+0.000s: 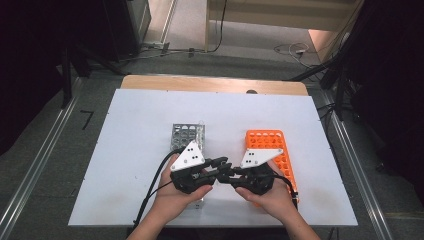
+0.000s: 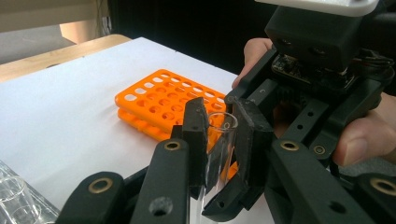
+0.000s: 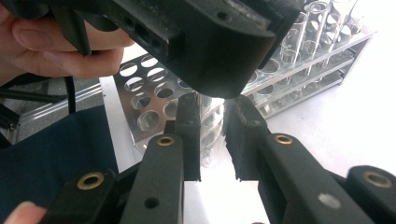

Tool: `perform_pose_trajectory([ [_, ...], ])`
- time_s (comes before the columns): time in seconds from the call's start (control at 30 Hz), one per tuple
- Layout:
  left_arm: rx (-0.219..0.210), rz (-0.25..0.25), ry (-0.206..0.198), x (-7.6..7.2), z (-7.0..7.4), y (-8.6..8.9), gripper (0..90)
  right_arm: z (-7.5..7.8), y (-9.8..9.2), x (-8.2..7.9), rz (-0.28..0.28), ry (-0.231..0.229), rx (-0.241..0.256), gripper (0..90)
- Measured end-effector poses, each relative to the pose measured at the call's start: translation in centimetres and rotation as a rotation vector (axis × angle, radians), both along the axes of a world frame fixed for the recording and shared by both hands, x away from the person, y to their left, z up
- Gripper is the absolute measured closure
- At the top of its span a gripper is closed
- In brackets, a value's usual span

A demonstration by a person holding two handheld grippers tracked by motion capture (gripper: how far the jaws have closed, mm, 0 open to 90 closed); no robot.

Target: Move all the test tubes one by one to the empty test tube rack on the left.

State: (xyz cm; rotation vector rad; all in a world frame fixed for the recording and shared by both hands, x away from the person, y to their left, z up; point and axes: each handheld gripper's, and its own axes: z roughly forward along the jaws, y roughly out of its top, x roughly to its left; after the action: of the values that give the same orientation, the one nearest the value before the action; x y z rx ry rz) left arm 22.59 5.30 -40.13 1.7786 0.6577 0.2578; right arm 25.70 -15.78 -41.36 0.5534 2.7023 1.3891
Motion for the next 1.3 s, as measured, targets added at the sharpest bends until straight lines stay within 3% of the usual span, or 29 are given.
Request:
perform_pose_trajectory([
  [0.83, -0.012, 0.004, -0.006, 0.20, 0.37, 0.49, 74.1, -0.04, -0.03, -0.10, -0.012, 0.001, 0.007, 74.1],
  [1.17, 0.010, 0.007, -0.011, 0.21, 0.20, 0.26, 74.2, -0.04, -0.06, -0.09, -0.006, 0.001, 0.011, 74.0],
  [1.3, 0.001, 0.015, -0.018, 0.33, 0.32, 0.50, 74.5, -0.02, -0.28, -0.02, -0.016, -0.005, 0.027, 66.5],
])
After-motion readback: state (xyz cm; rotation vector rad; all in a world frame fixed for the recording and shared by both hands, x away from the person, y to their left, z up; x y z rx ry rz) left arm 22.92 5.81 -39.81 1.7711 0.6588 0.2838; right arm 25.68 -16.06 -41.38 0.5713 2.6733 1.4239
